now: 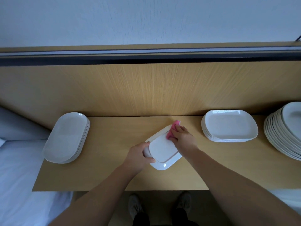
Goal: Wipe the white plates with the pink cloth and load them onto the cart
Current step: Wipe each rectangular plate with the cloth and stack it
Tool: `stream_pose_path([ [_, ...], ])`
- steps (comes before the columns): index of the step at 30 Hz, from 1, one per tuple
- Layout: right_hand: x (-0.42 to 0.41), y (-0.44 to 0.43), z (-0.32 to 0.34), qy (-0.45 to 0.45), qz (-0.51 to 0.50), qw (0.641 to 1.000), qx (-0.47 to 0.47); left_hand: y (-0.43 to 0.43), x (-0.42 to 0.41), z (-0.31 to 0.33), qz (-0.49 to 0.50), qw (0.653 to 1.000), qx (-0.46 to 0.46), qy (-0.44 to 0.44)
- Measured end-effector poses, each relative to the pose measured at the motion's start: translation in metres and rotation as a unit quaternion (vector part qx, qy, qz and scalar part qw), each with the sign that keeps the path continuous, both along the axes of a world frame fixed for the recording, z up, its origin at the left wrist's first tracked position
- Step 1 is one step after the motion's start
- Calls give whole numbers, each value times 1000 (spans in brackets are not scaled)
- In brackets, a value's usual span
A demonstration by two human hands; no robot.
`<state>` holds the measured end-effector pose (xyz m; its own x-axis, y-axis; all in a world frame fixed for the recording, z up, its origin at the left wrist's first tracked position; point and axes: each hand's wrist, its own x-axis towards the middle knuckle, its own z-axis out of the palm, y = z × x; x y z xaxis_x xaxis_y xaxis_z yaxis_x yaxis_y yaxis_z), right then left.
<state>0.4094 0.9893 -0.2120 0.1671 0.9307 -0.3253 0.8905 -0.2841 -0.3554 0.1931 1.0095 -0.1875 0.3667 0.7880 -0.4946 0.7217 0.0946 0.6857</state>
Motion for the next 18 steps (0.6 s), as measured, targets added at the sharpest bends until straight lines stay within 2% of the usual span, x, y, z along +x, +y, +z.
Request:
stream_pose_path([
  [3, 16, -3, -3, 48, -39, 998, 11, 2, -1, 1, 5, 1000, -11, -13],
  [7, 25, -7, 0, 117, -45, 992, 33, 3, -3, 2, 24, 997, -40, -63],
  [11, 30, -11, 7, 135, -72, 985, 75, 4, -1, 11, 88, 988, -69, -109],
  [14, 29, -14, 18, 112, -16, 987, 118, 7, 3, 19, 117, 984, -83, -109],
  [18, 21, -13, 40, 144, 36, 974, 171, 6, 5, 33, 140, 971, -127, -147],
])
